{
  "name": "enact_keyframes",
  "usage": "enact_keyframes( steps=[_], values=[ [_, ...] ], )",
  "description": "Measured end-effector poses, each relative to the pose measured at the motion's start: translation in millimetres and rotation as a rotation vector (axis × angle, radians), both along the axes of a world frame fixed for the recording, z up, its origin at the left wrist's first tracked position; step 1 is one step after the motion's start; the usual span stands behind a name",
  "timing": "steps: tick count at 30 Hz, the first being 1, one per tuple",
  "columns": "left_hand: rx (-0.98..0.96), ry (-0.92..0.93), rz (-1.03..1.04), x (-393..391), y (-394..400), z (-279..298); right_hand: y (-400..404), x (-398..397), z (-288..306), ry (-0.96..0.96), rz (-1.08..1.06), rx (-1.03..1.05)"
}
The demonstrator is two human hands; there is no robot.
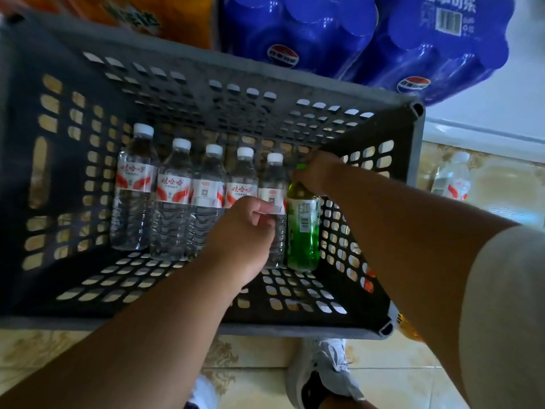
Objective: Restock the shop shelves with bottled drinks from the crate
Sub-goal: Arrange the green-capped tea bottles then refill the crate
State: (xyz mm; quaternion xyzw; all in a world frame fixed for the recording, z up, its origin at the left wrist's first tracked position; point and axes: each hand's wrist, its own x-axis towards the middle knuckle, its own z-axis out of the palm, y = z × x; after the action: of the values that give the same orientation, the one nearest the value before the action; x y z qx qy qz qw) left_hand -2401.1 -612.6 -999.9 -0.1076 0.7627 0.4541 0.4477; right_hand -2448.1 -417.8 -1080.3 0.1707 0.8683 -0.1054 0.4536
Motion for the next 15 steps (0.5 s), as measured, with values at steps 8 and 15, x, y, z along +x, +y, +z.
enact_keyframes(
  steps=[8,15],
  values=[
    [-0.042,0.000,0.014,1.7,-14.5,2.6,-30.7,28.3,20.9,0.306,-0.669,-0.267],
    [-0.145,0.075,-0.007,4.1,-18.6,46.2,-62.5,31.9,110.6,0.552,-0.737,-0.374]
  ],
)
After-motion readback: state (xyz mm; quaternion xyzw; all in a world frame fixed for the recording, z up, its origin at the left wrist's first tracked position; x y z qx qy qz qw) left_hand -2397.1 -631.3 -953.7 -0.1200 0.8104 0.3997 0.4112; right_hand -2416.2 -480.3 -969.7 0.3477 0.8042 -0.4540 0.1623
